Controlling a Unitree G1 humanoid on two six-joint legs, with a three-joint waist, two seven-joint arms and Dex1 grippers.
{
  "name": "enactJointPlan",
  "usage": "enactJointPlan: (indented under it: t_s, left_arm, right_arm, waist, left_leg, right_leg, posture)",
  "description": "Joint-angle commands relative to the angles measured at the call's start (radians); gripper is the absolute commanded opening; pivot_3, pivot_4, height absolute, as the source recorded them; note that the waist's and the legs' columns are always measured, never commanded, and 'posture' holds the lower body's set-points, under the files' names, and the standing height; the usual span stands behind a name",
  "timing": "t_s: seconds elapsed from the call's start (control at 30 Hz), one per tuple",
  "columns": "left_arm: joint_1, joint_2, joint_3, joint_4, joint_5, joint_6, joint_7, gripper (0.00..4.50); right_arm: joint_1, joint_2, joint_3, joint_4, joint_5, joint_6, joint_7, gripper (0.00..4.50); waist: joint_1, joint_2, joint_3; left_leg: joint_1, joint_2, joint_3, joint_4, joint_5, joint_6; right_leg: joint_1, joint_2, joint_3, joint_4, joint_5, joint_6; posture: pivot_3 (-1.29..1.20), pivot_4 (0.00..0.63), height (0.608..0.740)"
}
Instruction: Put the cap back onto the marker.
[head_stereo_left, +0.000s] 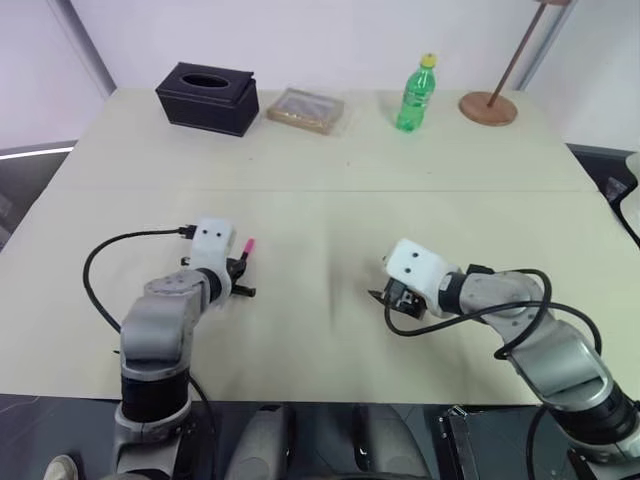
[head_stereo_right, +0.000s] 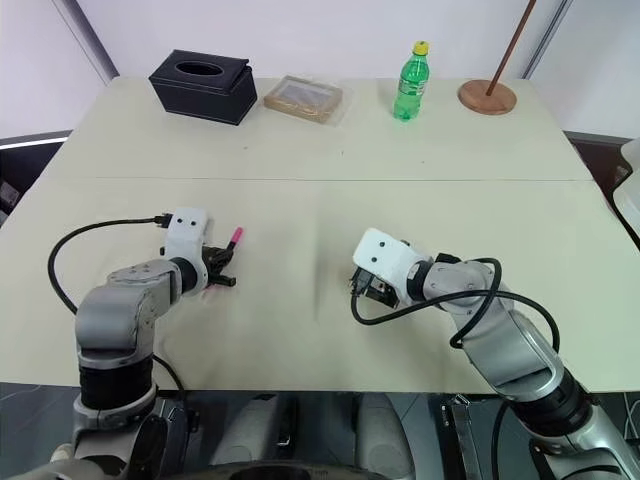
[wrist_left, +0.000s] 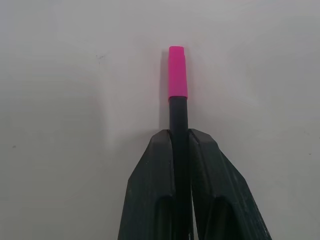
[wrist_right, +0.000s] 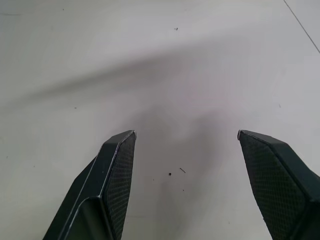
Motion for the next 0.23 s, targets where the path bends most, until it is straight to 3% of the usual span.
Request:
enactJointPlan:
  t_s: [0.03, 0.2, 0.23]
  left_arm:
    - [0.005, 0.011, 0.022, -0.049, -0.032, 0.010, 0.013, 1.71]
    - [0.038, 0.057, 0.020, -0.107, -0.071, -0.027, 0.016, 4.36]
    - [0.049, 0.063, 0.025, -0.130, -0.077, -0.038, 0.018, 4.44]
  right_arm:
    - [-0.015, 0.001, -0.002, -0.018, 0.014, -0.017, -0.013, 3.36]
    - [-0.010, 0.007, 0.003, -0.019, 0.022, -0.018, -0.027, 3.36]
    - [-0.010, 0.008, 0.005, -0.018, 0.024, -0.020, -0.028, 3.36]
  waist:
    - [0.000, 0.000, 0.000]
    - [0.000, 0.000, 0.000]
    - [0.000, 0.000, 0.000]
  left_leg:
    - [0.000, 0.000, 0.000, 0.000, 0.000, 0.000]
    - [0.000, 0.000, 0.000, -0.001, 0.000, 0.000]
    - [0.000, 0.000, 0.000, -0.001, 0.000, 0.000]
  right_leg:
    - [0.000, 0.000, 0.000, 0.000, 0.000, 0.000]
    - [0.000, -0.001, 0.000, 0.000, 0.000, 0.000]
    - [0.000, -0.001, 0.000, 0.000, 0.000, 0.000]
  posture:
    - [0.00, 0.150, 0.740]
    - [0.00, 0.150, 0.740]
    - [0.00, 0.150, 0.740]
